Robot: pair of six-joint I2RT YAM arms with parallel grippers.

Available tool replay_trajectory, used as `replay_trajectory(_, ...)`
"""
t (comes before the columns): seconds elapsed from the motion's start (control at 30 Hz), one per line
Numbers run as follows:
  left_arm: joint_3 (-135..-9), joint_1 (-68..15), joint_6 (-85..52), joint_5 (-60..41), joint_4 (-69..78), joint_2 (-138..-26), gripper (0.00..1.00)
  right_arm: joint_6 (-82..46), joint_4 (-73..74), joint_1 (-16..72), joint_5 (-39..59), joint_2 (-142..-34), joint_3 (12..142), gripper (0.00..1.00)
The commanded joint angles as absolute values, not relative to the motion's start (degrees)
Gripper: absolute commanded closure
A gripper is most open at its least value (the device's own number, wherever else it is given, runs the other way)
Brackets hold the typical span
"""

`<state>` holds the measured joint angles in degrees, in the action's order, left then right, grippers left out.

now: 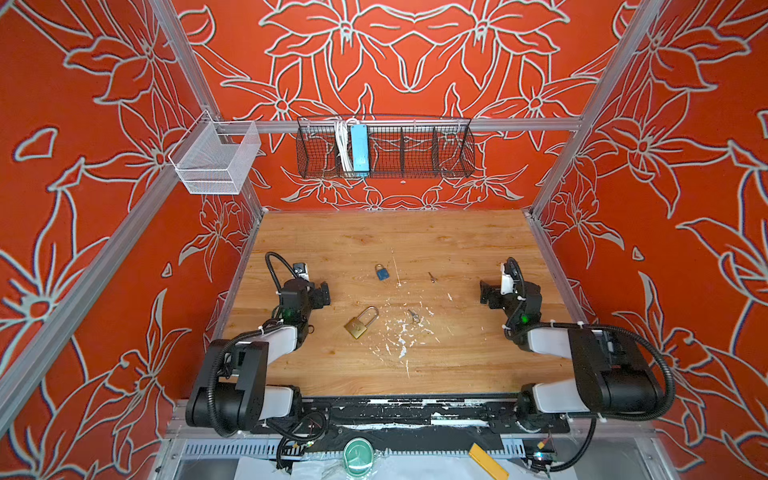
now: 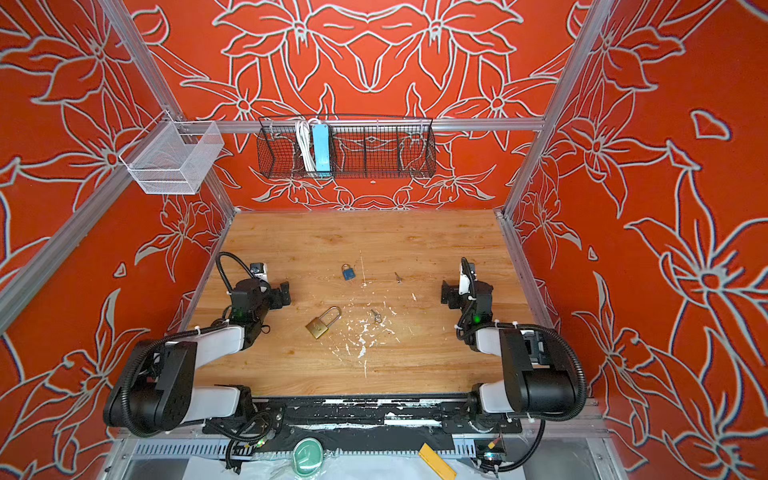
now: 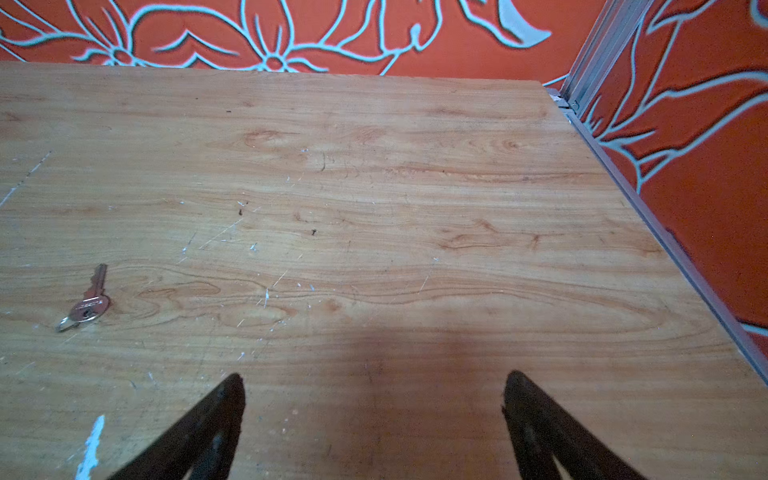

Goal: Unlock with the key
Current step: 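Raise both arms and move both grippers toward the blue padlock and keys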

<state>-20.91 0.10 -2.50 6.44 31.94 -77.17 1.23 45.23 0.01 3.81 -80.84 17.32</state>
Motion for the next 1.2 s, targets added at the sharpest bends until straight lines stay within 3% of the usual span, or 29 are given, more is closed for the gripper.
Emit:
replay_trajectory(0.0,-22.0,0.3,-1.8,6.6,31.5,-77.6,0.03,1.9,44.9,0.4,3.3,-80.8,18.8,0.02)
replay_trajectory(0.73,-22.2,1.2,-1.9,4.8,31.3,-77.5,0.03,1.8,44.0,0.3,3.2,-81.0,19.4,0.02)
replay_trajectory(1.17,-21.9,1.1,-1.8,4.9,31.5,-77.3,0.03,2.1,44.9,0.6,2.6,-80.6,18.7,0.07)
